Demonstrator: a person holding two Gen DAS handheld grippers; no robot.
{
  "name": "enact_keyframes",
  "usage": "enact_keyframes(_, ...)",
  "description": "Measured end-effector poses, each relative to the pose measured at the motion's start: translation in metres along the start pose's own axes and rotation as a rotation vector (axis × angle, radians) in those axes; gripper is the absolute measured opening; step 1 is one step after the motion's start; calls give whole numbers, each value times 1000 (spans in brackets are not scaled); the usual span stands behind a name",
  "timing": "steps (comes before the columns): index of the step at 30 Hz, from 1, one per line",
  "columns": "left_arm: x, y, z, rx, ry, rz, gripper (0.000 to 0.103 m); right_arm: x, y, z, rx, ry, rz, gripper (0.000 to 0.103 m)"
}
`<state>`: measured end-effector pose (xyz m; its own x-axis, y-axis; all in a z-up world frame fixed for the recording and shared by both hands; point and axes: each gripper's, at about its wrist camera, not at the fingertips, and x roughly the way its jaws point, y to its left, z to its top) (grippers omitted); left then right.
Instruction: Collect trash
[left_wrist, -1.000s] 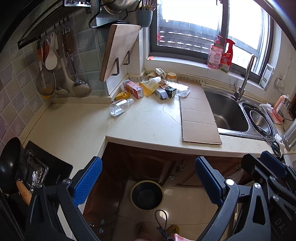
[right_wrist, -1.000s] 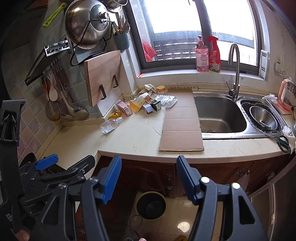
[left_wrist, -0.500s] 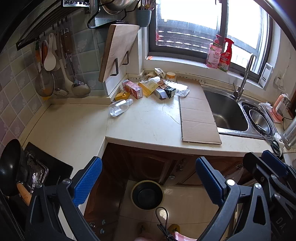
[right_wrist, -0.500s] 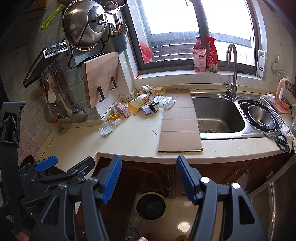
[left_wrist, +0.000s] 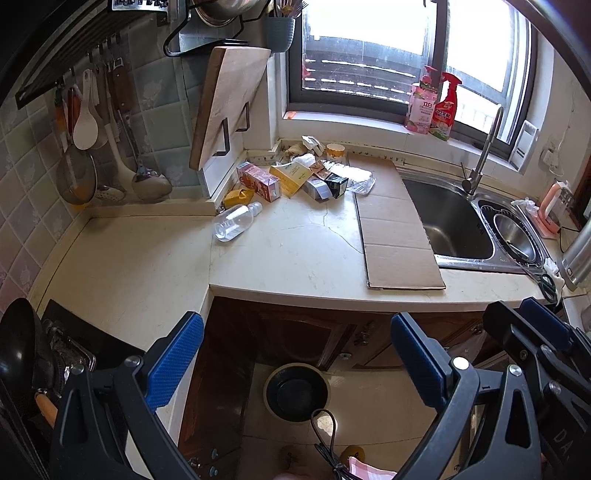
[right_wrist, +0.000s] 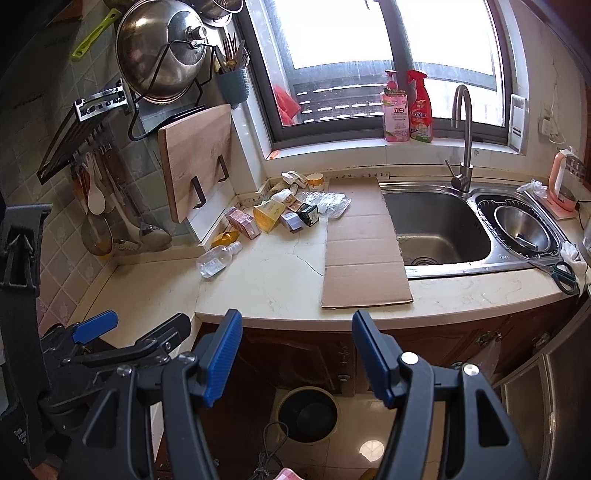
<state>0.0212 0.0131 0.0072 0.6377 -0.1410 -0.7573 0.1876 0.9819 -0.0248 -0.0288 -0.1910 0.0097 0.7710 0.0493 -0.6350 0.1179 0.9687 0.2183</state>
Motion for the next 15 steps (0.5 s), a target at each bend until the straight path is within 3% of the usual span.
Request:
enact_keyframes(5, 15, 26, 13, -10, 13, -84, 100, 13, 18, 9, 11, -16, 0, 63)
enact_keyframes(10, 34, 42, 28, 22, 64, -123, 100, 28, 34, 22, 13, -30, 7, 63)
enact_keyframes(15, 48, 55, 40, 17, 70, -100, 100, 49, 42, 39, -18, -30, 7, 63)
